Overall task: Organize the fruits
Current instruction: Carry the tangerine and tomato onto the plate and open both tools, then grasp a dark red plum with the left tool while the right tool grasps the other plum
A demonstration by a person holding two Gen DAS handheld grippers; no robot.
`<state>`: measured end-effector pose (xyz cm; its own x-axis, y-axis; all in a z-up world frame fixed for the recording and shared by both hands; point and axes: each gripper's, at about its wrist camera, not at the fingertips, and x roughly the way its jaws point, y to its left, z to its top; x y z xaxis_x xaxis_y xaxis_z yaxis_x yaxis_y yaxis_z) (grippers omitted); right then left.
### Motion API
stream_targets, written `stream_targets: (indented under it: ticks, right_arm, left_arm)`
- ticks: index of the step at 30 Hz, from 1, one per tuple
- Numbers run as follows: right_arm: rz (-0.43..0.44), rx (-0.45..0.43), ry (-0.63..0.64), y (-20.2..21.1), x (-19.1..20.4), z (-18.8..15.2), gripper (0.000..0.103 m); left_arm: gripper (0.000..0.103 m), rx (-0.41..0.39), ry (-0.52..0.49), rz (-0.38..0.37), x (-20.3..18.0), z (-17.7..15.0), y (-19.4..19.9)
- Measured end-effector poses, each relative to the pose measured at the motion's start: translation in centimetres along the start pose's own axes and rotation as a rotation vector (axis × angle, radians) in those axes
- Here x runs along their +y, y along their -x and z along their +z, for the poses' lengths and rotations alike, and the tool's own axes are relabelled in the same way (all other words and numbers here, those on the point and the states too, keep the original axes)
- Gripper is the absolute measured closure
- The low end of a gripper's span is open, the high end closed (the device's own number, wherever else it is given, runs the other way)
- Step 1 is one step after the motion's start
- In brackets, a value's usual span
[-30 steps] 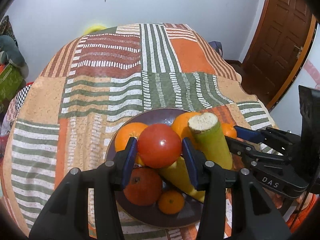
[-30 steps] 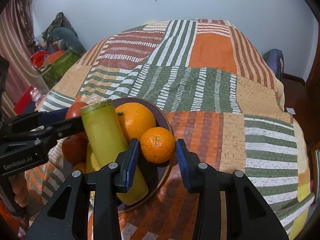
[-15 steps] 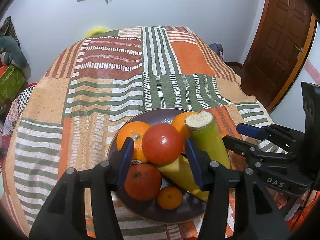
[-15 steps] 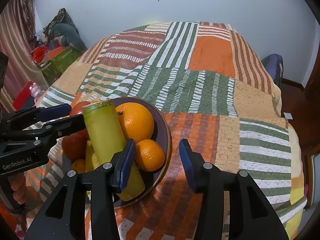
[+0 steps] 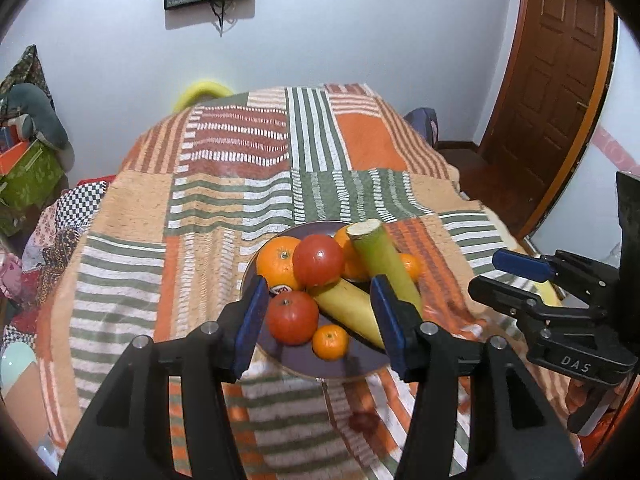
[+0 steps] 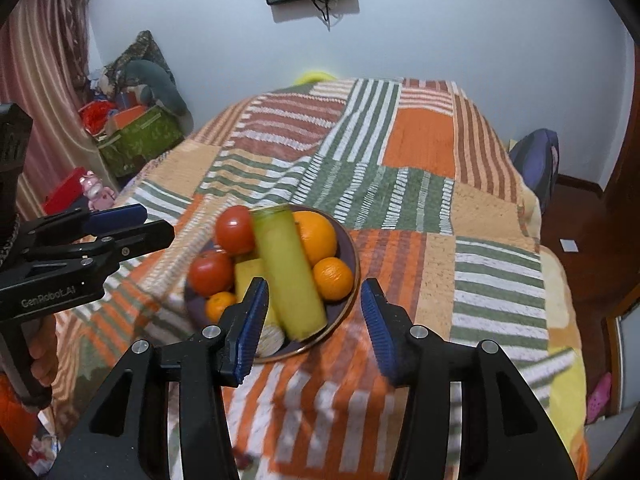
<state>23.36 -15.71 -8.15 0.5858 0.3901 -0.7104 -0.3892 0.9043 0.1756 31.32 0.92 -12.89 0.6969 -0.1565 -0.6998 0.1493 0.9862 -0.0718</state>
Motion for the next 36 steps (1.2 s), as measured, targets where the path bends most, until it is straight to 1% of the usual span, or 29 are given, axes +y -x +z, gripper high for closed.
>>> stream_targets:
  ticks: [3,5,7,11,15,20,25,29,32,34,35,36]
  right_arm:
    - [-0.002,-0.017,0.009,2.0,1.1,-0.6,0.057]
    - [-0.011,-0.026,0.020,2.9,1.8,-1.1,0.054]
    - [-0.017,-0.028,0.029,3.5,2.3,-1.6,0.052]
    - [-0.018,-0.007,0.037,3.9,3.2,-3.3,0.052]
    - [-0.022,0.035,0.049,3.5,3.9,-4.9,0.052]
    - [-0.032,0.108,0.057,1.5,4.7,-7.3,0.052]
    - [-0.011,0.182,0.045,-0.7,4.9,-9.6,0.052]
    - [-0.010,0.209,0.046,-1.8,5.0,-10.3,0.056]
    - [-0.012,0.226,0.050,-2.7,5.0,-10.5,0.062]
    - [-0.018,0.217,0.069,-2.8,5.3,-10.6,0.067]
    - [-0.005,0.215,0.071,-2.8,5.3,-10.7,0.069]
    - [0.005,0.216,0.070,-2.7,5.3,-10.7,0.075]
  left_arm:
    - [0.048,-0.016,0.002,-0.008,-0.2,-0.7,2.1]
    - [0.046,-0.024,-0.002,-0.009,-0.4,-1.4,3.5]
    - [0.045,-0.027,-0.008,-0.009,-0.6,-2.1,4.6]
    - [0.045,-0.014,-0.020,-0.011,-0.5,-4.1,6.3]
    - [0.043,0.010,-0.025,-0.015,-0.3,-6.1,6.8]
    - [0.043,0.065,-0.027,-0.024,0.1,-8.6,6.0]
    - [0.043,0.141,-0.017,-0.036,0.4,-10.7,3.9]
    - [0.043,0.188,-0.016,-0.049,0.2,-11.9,2.3]
    - [0.043,0.208,-0.021,-0.055,-0.2,-12.3,1.1]
    - [0.043,0.225,-0.021,-0.068,-0.5,-12.5,0.1]
    - [0.043,0.232,-0.022,-0.073,-0.7,-12.6,-0.2]
    - [0.043,0.238,-0.026,-0.075,-0.9,-12.6,-0.7]
